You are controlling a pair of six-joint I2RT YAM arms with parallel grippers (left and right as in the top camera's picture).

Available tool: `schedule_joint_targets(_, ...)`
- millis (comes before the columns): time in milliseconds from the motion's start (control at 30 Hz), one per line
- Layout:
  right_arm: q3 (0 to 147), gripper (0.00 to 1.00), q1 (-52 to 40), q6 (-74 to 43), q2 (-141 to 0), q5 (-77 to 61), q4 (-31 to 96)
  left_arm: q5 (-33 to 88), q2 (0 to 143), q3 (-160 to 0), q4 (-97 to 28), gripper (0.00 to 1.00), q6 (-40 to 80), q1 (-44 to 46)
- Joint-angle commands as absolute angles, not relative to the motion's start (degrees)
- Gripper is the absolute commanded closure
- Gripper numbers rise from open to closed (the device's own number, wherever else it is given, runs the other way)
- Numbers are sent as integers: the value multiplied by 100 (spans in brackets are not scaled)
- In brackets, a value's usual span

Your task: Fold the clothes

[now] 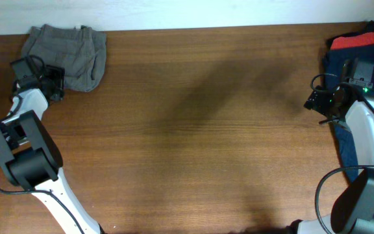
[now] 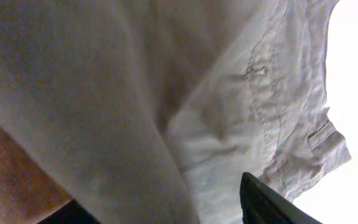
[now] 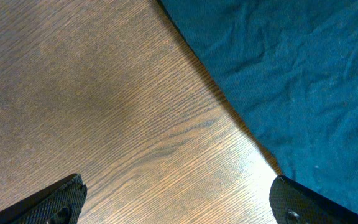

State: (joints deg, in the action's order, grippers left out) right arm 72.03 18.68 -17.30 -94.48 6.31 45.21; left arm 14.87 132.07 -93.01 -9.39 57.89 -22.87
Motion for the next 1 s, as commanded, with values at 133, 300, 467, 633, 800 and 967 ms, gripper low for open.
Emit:
schedule_joint_targets(133,7179,1,1876,-1702,-9450,642,4521,1656,12905,-9251,-1636,41,5557,-2342)
schedule_joint_targets(300,7179,1,1876,-1702,-9450,642,4523,1551,12558,-9251,-2126,50,5557,-2342)
schedule_joint_targets(467,7179,1,1876,-1702,-9450,642,4521,965,12119,-9253,-2672,79,5496,-2342)
schedule_joint_targets(633,7179,2,1876,-1702,-9450,642,4521,840,11487,-9251,-2735,88,5063,-2335)
schedule_joint_targets(800,7179,1,1876,-1702,-9450,642,4521,805,11122,-9251,-2751,90,5019,-2324)
schedule_joint_targets(967,7179,1,1876,-1702,-9450,642,4521,239,11255,-9251,-2672,99,4952,-2161)
